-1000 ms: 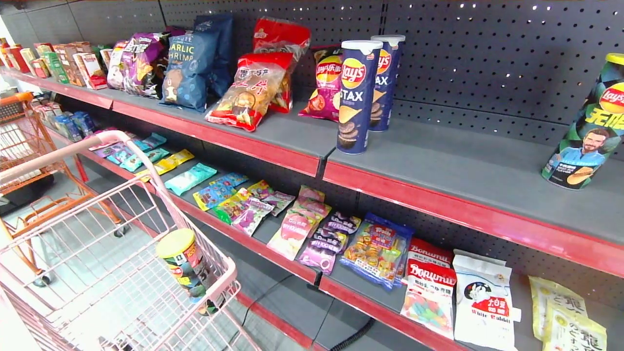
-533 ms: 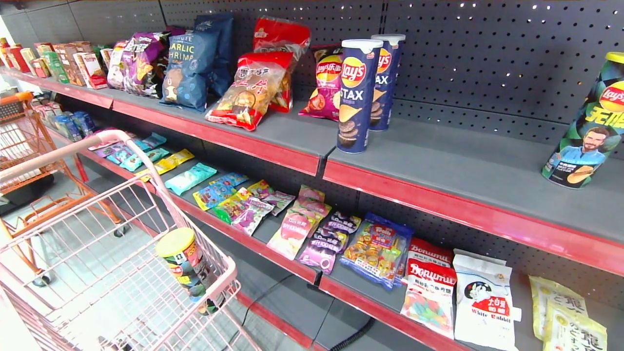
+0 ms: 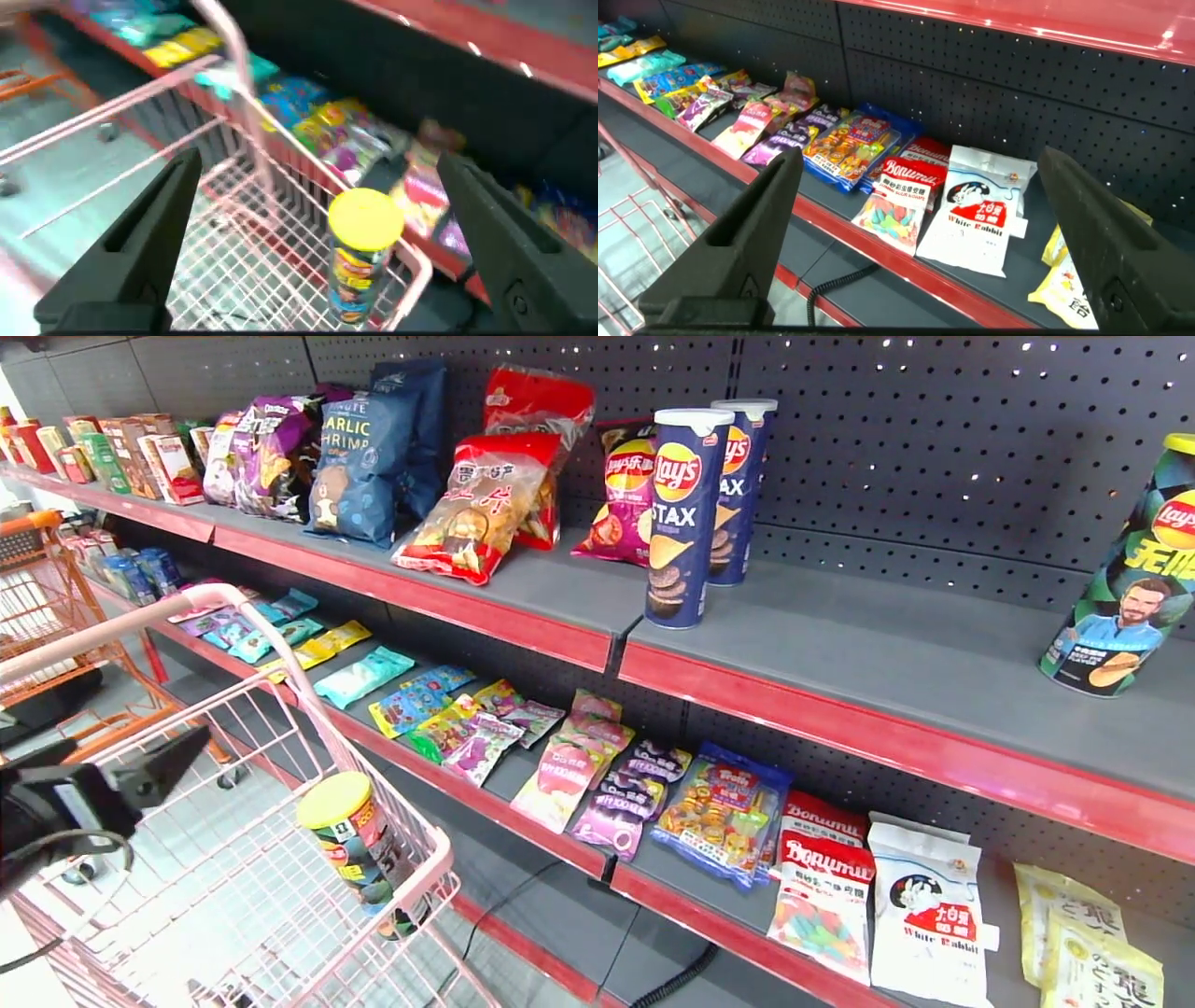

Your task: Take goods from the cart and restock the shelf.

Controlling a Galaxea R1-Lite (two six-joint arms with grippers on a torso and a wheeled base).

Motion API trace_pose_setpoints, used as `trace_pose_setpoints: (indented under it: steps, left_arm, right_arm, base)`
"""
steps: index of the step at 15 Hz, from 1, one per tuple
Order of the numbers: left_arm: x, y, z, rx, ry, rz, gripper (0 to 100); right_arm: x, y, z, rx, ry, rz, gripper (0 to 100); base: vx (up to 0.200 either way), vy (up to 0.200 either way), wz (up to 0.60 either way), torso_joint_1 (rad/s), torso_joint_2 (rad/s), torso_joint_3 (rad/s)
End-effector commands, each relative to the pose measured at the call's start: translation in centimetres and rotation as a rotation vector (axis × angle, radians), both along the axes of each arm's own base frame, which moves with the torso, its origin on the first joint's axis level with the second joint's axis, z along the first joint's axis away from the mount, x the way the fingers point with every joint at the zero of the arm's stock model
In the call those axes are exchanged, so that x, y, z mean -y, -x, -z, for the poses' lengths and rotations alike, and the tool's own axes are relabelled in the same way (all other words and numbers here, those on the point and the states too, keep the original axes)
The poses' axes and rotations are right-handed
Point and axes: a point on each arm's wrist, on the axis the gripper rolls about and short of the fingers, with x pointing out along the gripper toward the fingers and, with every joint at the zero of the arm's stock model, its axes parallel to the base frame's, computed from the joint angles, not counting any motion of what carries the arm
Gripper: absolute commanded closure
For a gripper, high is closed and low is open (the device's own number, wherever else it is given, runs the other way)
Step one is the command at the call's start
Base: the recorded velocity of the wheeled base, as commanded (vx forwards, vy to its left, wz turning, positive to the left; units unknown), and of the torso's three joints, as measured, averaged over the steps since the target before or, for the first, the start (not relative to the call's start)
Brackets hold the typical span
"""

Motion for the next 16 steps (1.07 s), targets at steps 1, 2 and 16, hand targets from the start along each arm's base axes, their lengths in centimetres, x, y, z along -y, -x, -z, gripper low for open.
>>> trace_pose_setpoints:
  steps: [1,2,16]
  left_arm:
    - [0.3,-1.9,4.5,-0.237,-0.023,0.115,0]
    - [0.3,-2.4,6.1,-0.318,-0.035,0.128,0]
    - [0.6,-6.5,12.5,-0.479,-0.009,0.186,0]
  right_arm:
    - [0.0,0.0,0.0,-0.001,0.000,0.000,0]
    - [0.0,0.0,0.0,-0.001,0.000,0.000,0]
    - [0.0,0.0,0.0,-0.001,0.002,-0.002,0]
  base:
    - [0.000,0.000,0.00,0.000,0.00,0.000]
    - [0.000,0.000,0.00,0.000,0.00,0.000]
    - [0.000,0.000,0.00,0.000,0.00,0.000]
